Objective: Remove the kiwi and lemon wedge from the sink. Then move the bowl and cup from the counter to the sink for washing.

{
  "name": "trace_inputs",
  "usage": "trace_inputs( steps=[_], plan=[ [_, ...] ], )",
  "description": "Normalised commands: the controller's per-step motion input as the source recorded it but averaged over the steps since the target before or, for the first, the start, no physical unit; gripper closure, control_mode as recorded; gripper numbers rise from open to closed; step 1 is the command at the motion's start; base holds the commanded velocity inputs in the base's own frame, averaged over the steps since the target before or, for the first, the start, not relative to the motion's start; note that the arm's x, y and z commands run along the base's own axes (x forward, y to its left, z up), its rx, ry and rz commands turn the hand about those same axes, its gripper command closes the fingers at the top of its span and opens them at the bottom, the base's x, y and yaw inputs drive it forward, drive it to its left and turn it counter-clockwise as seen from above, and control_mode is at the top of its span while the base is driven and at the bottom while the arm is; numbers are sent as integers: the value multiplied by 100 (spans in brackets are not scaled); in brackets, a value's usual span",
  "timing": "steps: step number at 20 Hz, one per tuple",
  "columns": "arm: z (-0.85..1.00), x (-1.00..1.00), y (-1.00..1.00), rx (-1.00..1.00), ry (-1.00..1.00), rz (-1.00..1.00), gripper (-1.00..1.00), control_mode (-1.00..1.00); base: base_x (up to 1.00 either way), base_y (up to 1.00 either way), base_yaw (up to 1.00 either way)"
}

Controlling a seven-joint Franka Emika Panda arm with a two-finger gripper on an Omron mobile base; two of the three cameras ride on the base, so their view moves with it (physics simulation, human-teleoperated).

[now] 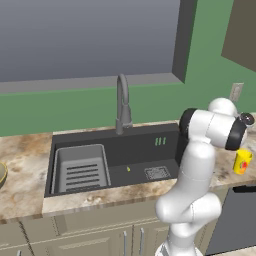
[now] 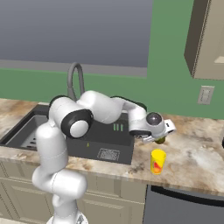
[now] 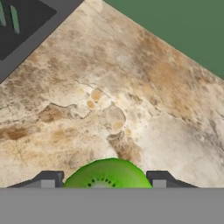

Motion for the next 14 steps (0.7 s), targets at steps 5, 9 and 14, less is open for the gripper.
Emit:
trace_inputs(
  steps=[5,9,14],
  plan=[
    [-11,1,-1,0,0,6,100,-100,0,0,0],
    [-10,4,0,-1,0,5,100,-100,0,0,0],
    [-10,6,0,-2,0,5,100,-100,0,0,0]
  ],
)
